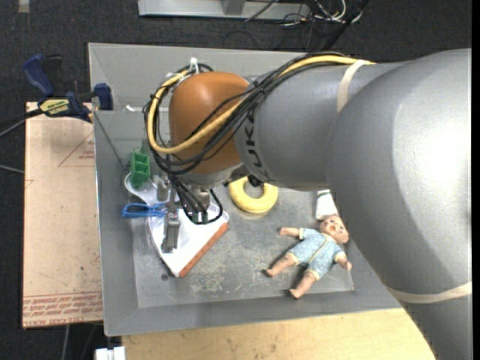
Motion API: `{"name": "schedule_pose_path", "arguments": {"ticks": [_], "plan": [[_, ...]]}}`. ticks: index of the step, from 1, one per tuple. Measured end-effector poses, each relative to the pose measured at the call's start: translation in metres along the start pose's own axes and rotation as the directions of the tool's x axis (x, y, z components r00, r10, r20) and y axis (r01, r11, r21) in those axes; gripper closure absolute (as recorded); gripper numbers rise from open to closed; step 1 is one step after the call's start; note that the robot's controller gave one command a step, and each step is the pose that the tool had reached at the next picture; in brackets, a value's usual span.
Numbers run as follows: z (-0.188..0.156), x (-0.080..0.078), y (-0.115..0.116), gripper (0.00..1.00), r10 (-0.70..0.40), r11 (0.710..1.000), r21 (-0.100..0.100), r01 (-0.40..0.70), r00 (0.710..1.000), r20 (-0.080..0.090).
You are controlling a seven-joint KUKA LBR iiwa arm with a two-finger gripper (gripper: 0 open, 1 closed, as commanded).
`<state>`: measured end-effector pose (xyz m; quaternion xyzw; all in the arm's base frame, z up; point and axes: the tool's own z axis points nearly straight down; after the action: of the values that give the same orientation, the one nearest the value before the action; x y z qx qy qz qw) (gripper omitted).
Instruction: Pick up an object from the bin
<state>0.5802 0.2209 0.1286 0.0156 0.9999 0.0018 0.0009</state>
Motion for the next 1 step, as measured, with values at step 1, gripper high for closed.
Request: {"name": "schedule_pose_path", "arguments": {"ticks": [1], "plan": [[0.0302, -0.001, 0.0055, 0.0, 0.001, 1.0, 0.003, -0.001, 1.0, -0.008]]}}
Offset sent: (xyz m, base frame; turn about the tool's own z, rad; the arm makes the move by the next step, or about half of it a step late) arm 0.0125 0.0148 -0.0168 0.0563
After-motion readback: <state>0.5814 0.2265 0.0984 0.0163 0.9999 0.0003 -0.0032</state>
